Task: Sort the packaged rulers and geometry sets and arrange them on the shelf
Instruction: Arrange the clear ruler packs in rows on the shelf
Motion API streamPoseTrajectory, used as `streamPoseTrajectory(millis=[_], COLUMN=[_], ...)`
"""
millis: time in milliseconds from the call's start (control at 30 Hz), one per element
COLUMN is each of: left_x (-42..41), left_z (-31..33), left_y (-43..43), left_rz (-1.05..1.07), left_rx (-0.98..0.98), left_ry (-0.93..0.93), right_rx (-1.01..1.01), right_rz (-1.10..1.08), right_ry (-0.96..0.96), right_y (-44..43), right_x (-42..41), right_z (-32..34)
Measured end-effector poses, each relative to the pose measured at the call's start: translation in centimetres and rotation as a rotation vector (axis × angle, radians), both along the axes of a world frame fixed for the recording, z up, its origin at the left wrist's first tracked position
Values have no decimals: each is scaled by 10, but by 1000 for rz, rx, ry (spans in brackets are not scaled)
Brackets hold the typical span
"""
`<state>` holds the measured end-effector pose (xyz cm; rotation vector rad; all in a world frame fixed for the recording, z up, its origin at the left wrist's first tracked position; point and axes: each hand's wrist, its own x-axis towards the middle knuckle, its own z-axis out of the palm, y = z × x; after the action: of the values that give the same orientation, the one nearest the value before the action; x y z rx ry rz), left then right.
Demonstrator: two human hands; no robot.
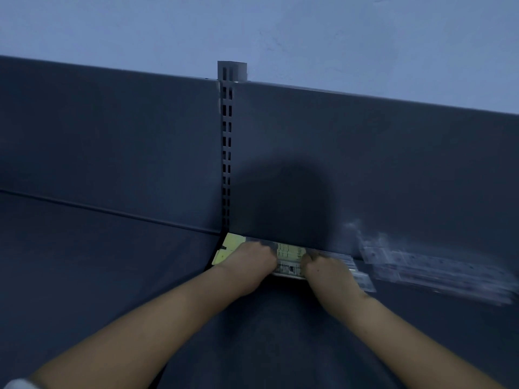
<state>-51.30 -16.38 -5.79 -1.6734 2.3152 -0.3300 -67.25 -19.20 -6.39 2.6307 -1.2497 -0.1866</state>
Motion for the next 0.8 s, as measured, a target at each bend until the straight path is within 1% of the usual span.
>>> streamPoseTrajectory(millis=[133,167,233,300,367,433,500,533,600,633,700,800], left_x=[-3,-4,-6,-6,-4,-1,0,1,1,0,0,4], left_z=[-2,-2,-3,-5,-7,-8,-5,-4,-4,-6,-9,-12], left_y=[5,5,6,7,8,8,9,9,8,8,8,5], left_rz=[24,31,43,57,64,60,50,44,45,56,78,55], left_rx=[2,-3,-16,-36,-43,-15,-4,-11,-35,-48,-71,-75], left_ry=[-17,-16,-13,-13,-25,-1,23,30,37,38,39,26], right_rx=[46,23,-93,-163,-202,-175,-169,-136,-6,13,59,1], right_rz=[23,11,-3,-67,-72,-92,-91,-94,-76,-33,-41,-99], right_ry=[0,11,9,2,-83,-101,-101,-81,-54,-26,-41,8], right_y=[0,0,1,3,3,2,6,9,14,14,13,16], right_x=[0,0,3,7,9,9,7,7,5,2,0,4], right_z=[3,0,-9,-16,-20,-27,-21,-13,2,5,8,-2])
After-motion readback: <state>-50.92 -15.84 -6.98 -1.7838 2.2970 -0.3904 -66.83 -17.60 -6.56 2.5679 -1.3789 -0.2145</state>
